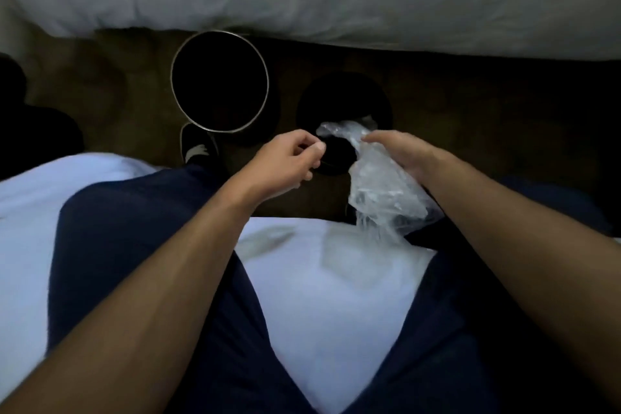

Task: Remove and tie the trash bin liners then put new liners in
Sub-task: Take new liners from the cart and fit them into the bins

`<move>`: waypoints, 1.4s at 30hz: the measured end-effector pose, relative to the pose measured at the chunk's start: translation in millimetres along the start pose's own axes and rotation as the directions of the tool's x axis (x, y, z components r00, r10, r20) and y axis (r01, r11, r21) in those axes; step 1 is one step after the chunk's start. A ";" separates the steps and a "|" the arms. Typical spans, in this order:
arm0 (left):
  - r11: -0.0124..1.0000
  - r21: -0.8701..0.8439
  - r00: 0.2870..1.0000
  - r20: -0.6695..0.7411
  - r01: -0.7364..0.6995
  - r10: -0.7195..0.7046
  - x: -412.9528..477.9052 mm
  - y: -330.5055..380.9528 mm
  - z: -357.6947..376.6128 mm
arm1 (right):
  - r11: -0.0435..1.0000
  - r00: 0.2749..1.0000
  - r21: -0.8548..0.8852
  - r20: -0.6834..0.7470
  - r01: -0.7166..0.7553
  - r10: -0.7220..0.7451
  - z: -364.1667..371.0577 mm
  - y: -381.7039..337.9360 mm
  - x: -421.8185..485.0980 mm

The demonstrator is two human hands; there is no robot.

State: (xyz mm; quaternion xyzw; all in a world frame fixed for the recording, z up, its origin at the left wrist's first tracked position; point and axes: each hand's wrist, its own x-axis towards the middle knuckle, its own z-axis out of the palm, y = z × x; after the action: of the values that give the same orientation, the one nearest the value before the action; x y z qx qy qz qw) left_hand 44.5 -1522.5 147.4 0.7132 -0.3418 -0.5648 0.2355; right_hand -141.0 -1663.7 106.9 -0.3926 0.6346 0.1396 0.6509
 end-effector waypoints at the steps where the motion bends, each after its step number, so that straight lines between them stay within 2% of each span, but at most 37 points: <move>1: 1.000 -0.001 0.997 0.068 0.019 -0.019 -2.2 3.1 8.1 | 1.000 1.000 0.019 0.005 0.006 -0.006 1.9 4.4 -6.3; 4: 1.000 -0.025 0.969 0.246 0.003 0.004 -5.3 19.9 23.3 | 0.991 0.995 0.094 -0.014 0.095 -0.094 2.7 5.3 -33.5; 6: 0.996 -0.084 0.958 0.284 -0.003 0.026 -8.1 25.7 22.7 | 0.988 0.994 0.112 -0.027 0.105 -0.102 -0.4 1.2 -45.7; 8: 0.993 -0.113 0.958 0.283 -0.012 0.044 -6.8 23.2 16.6 | 0.994 0.997 0.077 0.017 0.078 -0.080 -2.2 -7.7 -51.5; 10: 0.996 -0.088 0.949 0.316 0.008 0.020 0.9 21.7 13.4 | 0.991 0.989 0.048 0.070 0.126 -0.130 -9.1 -9.1 -41.0; 12: 1.000 0.020 0.964 0.267 0.000 -0.005 19.2 17.0 15.2 | 0.982 0.979 0.006 0.086 0.188 -0.187 -14.4 -10.4 -26.7; 14: 0.993 0.117 0.995 0.099 -0.025 0.013 44.0 14.4 18.6 | 0.977 0.972 -0.032 0.115 0.211 -0.206 -20.5 -14.6 -16.1; 16: 0.994 0.112 1.000 -0.022 0.003 -0.001 65.8 14.9 16.2 | 0.959 0.963 -0.140 0.148 0.244 -0.224 -28.0 -23.5 -6.1; 20: 0.984 0.150 0.995 0.028 0.093 -0.099 95.6 25.4 4.3 | 0.744 0.890 -0.490 0.198 0.454 -0.412 -41.5 -55.4 5.4; 24: 0.983 0.169 0.996 0.036 0.077 -0.084 122.4 30.5 -7.2 | 0.586 0.864 -0.697 0.099 0.414 -0.493 -56.3 -69.7 35.3; 30: 0.920 0.391 0.999 -0.034 0.003 0.011 139.5 30.7 -22.5 | 0.521 0.772 -0.786 -0.090 0.333 -0.629 -62.8 -79.0 46.8; 32: 0.927 0.374 0.999 -0.046 0.015 0.002 142.0 30.2 -22.3 | 0.437 0.680 -0.851 -0.137 0.292 -0.720 -59.5 -83.9 42.9; 34: 0.949 0.313 0.999 -0.049 0.036 -0.021 145.5 29.2 -20.4 | 0.330 0.533 -0.905 -0.146 0.267 -0.833 -50.6 -86.1 32.4; 36: 0.967 0.252 0.999 -0.035 0.047 -0.039 145.8 29.7 -18.6 | 0.191 0.405 -0.909 -0.027 0.371 -0.914 -40.6 -89.4 19.1; 37: 0.975 0.216 0.999 -0.026 0.052 -0.048 145.1 30.1 -18.6 | 0.120 0.396 -0.888 0.074 0.443 -0.915 -37.3 -92.1 13.0; 40: 0.989 0.149 0.998 0.047 0.022 -0.029 141.2 31.4 -22.2 | -0.007 0.513 -0.821 0.364 0.571 -0.777 -28.2 -94.0 2.3; 42: 0.986 0.160 0.993 0.117 -0.042 0.023 138.5 35.3 -23.9 | -0.052 0.585 -0.826 0.440 0.561 -0.682 -26.5 -89.7 5.9</move>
State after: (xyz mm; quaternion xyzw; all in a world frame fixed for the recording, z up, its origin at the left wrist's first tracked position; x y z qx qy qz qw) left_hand 77.5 -1651.2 89.5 0.6908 -0.4111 -0.5712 0.1660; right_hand -98.0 -1742.4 134.3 -0.9330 0.2136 0.1398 0.2536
